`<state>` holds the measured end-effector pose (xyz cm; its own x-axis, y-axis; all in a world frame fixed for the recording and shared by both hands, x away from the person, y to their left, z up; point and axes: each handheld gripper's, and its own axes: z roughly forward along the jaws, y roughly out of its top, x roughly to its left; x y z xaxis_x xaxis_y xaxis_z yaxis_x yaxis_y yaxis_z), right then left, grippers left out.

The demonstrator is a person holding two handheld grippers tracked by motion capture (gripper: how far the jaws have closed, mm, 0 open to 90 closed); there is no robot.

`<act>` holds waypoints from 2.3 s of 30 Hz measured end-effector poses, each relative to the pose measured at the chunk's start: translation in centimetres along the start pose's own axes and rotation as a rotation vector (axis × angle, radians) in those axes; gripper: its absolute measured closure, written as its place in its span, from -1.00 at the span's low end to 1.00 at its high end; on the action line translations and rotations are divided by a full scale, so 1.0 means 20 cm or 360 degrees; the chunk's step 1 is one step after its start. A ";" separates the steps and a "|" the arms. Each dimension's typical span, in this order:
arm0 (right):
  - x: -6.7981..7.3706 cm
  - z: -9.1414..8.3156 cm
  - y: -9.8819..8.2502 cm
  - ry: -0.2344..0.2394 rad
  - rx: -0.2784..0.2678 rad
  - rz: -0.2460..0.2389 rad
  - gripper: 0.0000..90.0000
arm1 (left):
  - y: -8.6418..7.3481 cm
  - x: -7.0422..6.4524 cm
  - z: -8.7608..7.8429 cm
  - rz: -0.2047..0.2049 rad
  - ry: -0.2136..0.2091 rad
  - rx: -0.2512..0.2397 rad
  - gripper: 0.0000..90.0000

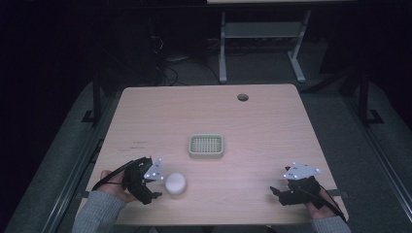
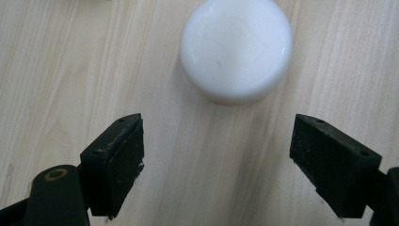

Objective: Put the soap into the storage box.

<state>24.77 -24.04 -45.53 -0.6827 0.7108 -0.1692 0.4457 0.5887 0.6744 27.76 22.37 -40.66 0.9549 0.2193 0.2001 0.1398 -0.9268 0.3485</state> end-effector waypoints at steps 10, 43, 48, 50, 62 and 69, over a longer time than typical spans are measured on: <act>0.00 0.00 0.00 0.0005 0.0008 -0.0005 -0.69 | 0.06 0.01 0.00 0.0054 -0.0033 0.0028 -0.60; 0.01 0.00 0.01 0.0015 0.0001 -0.0016 -0.69 | 0.23 0.06 0.10 0.0168 -0.0194 0.0116 -0.60; 0.01 0.00 0.01 0.0016 0.0000 -0.0017 -0.69 | 0.24 0.07 0.12 0.0171 -0.0221 0.0115 -0.60; 0.01 0.01 0.01 0.0017 0.0000 -0.0017 -0.69 | 0.25 0.07 0.13 0.0179 -0.0235 0.0123 -0.60; 0.01 0.01 0.01 0.0017 -0.0001 -0.0017 -0.69 | 0.27 0.07 0.18 0.0227 -0.0289 0.0165 -0.60; 0.01 0.01 0.01 0.0019 -0.0003 -0.0021 -0.69 | 0.29 0.07 0.20 0.0239 -0.0313 0.0180 -0.60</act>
<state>24.76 -23.75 -45.58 -0.6953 0.6984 -0.1696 0.4357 0.5972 0.6734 30.90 16.14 -42.00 0.9981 0.0237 0.0564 0.0106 -0.9750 0.2219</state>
